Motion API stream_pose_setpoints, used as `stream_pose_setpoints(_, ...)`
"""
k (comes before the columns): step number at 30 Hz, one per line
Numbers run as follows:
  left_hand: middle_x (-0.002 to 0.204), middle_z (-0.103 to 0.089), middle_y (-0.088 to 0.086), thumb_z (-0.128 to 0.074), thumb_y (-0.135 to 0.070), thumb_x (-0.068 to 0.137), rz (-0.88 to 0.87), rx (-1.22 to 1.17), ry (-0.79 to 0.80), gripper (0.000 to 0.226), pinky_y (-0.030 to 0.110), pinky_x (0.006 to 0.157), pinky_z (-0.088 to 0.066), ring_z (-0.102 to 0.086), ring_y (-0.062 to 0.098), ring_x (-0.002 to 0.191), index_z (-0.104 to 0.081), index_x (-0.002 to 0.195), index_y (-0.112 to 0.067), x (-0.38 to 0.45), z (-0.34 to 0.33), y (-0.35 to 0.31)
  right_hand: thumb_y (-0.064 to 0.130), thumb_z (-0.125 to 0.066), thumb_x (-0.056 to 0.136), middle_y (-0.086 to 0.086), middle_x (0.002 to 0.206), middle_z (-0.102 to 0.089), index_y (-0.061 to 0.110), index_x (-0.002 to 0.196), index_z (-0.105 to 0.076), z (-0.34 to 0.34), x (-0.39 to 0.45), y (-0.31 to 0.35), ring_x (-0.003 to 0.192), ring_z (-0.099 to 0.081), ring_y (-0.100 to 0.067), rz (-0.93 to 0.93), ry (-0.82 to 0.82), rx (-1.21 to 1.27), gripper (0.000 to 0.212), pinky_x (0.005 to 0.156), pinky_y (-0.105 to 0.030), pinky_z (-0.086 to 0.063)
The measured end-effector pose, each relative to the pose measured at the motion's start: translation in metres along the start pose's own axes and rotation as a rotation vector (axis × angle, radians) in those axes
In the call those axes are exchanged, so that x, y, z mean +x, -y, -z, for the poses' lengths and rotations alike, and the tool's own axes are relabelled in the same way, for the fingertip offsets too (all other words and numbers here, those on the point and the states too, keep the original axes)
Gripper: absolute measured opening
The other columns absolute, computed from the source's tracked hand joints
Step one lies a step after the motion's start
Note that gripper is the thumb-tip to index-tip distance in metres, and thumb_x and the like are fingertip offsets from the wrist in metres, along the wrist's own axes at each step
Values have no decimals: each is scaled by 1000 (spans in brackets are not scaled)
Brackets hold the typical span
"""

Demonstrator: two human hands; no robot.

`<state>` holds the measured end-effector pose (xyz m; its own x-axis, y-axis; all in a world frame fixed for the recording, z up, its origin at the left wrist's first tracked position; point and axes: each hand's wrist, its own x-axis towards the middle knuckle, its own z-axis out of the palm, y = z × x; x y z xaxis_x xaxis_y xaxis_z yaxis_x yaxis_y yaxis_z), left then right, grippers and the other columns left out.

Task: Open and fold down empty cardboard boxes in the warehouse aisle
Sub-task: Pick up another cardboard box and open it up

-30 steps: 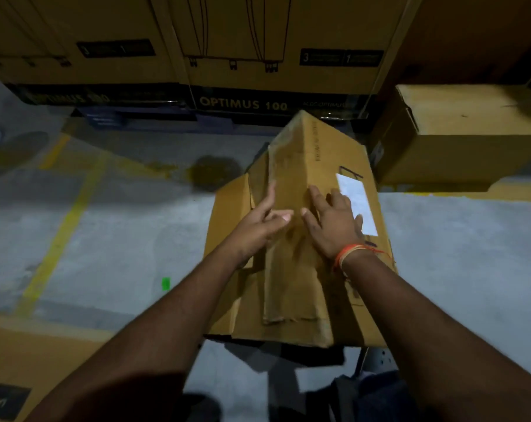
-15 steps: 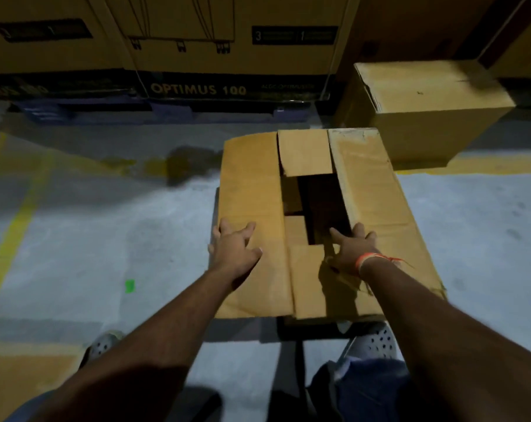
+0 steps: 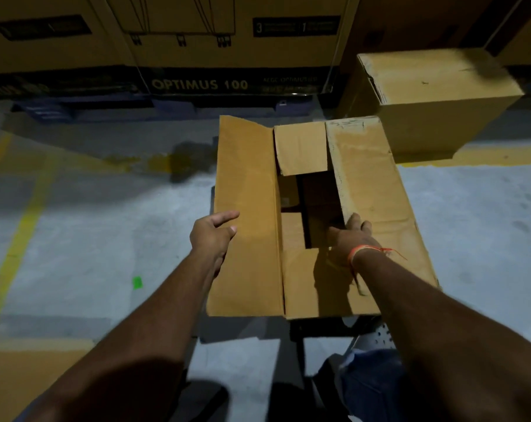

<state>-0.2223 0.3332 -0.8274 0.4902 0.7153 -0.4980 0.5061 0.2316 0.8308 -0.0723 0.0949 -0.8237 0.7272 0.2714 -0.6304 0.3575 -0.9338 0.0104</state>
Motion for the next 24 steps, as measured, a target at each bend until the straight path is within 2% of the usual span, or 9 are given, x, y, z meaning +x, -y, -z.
stream_pose_setpoints(3, 117, -74, 9, -69, 3, 90, -8, 7, -84, 36, 28, 83, -59, -72, 26, 93, -80, 107, -27, -9, 31, -3, 32, -62, 90, -10, 166, 8, 39, 153, -31, -1, -5, 8, 151, -3, -46, -9, -36, 66, 70, 115, -66, -28)
stream_pose_setpoints(5, 117, -74, 12, -70, 1, 90, -27, 22, -123, 36, 30, 84, -59, -72, 29, 94, -80, 106, -30, -13, 58, -6, 22, -62, 91, -8, 166, 9, 49, 153, -20, -2, -13, 22, 151, 1, -46, 51, 0, 23, 81, 114, -70, -25)
stream_pose_setpoints(8, 116, -73, 20, -71, -4, 90, -58, 97, -193, 34, 47, 87, -59, -67, 41, 105, -80, 105, -33, -14, 103, -16, 21, -54, 97, -6, 167, 13, 59, 151, -13, -6, -28, 53, 150, 6, -49, 163, 76, -19, 78, 115, -72, -19)
stream_pose_setpoints(10, 114, -74, 17, -72, -6, 90, -71, 135, -243, 33, 50, 90, -57, -66, 42, 109, -80, 105, -34, -13, 130, -18, 24, -52, 99, -7, 168, 9, 56, 152, -16, -10, -33, 75, 150, -1, -49, 222, 58, -17, 72, 116, -69, -22)
stream_pose_setpoints(14, 126, -71, 4, -70, -8, 91, -156, 292, -257, 31, 33, 99, -54, -67, 22, 114, -79, 111, -31, -14, 154, -3, 38, -49, 99, -6, 167, -3, 49, 151, -25, -14, -42, 106, 147, -18, -42, 306, -16, -38, 58, 115, -58, -33)
stream_pose_setpoints(17, 128, -71, 0, -70, -13, 93, -206, 428, -294, 32, 35, 95, -57, -68, 22, 109, -75, 118, -31, -7, 153, 6, 53, -40, 99, -7, 159, -18, 40, 143, -37, -6, -45, 109, 143, -24, -40, 314, -86, -38, 46, 106, -60, -41)
stream_pose_setpoints(19, 132, -68, 2, -70, -15, 93, -243, 635, -314, 39, 37, 101, -53, -62, 25, 119, -71, 126, -33, -1, 151, 4, 52, -45, 98, -7, 158, -22, 38, 137, -41, 5, -48, 105, 146, -20, -40, 280, -186, -35, 42, 103, -63, -42)
stream_pose_setpoints(21, 147, -49, 7, -69, -13, 91, -256, 936, -341, 46, 40, 107, -43, -43, 30, 132, -65, 133, -34, 3, 148, 3, 36, -57, 95, -9, 162, -16, 34, 136, -42, 18, -52, 101, 150, -10, -41, 247, -314, -68, 43, 108, -66, -35)
stream_pose_setpoints(24, 165, -8, 14, -70, -17, 91, -289, 1160, -310, 47, 47, 116, -26, -14, 36, 146, -62, 135, -32, 3, 136, 11, 13, -46, 98, -14, 168, 3, 21, 137, -49, 35, -47, 86, 152, 10, -41, 115, -540, -171, 40, 115, -66, -15)
